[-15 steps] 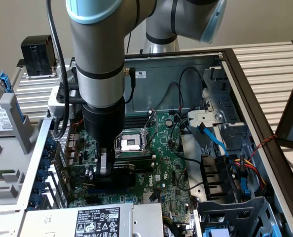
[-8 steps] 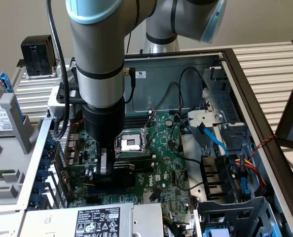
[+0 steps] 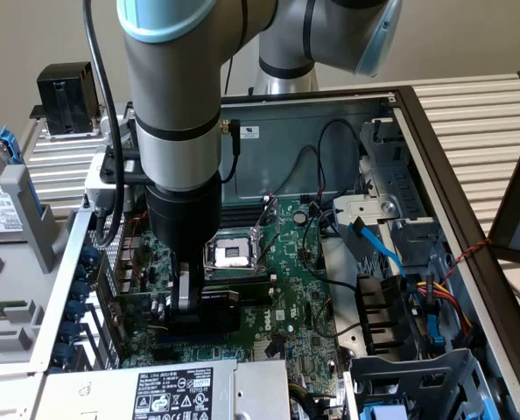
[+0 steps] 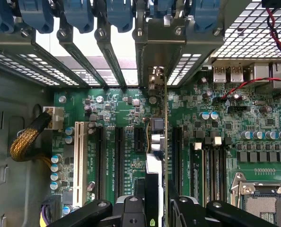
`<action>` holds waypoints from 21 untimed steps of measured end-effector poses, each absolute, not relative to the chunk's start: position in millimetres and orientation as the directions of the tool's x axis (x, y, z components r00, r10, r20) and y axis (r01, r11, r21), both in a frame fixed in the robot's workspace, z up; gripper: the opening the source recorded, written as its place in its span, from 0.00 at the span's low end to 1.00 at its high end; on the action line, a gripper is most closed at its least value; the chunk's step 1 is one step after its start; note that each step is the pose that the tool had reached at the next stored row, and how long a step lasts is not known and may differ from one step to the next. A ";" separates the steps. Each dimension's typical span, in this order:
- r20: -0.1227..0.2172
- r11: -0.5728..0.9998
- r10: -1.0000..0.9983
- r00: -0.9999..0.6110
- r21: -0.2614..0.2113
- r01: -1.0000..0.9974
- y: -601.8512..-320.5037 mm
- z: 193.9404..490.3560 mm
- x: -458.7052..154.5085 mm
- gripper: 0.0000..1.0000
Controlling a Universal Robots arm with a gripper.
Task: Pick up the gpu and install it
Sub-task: 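Insert the gpu into the slot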
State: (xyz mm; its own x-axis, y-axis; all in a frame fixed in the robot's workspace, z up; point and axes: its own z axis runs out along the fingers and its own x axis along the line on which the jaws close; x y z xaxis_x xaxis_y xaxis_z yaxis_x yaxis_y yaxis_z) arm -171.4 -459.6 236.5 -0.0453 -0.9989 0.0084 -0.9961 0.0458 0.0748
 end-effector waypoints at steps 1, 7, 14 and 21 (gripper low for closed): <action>0.008 0.046 -0.999 -0.045 0.075 -0.996 -459.6 236.4 -171.4 0.28; 0.008 0.045 -0.999 -0.044 0.075 -0.996 -459.6 235.8 -172.0 0.28; 0.009 0.045 -0.999 -0.044 0.075 -0.996 -459.7 234.2 -172.3 0.28; 0.008 0.045 -0.999 -0.044 0.075 -0.996 -459.6 232.6 -172.7 0.28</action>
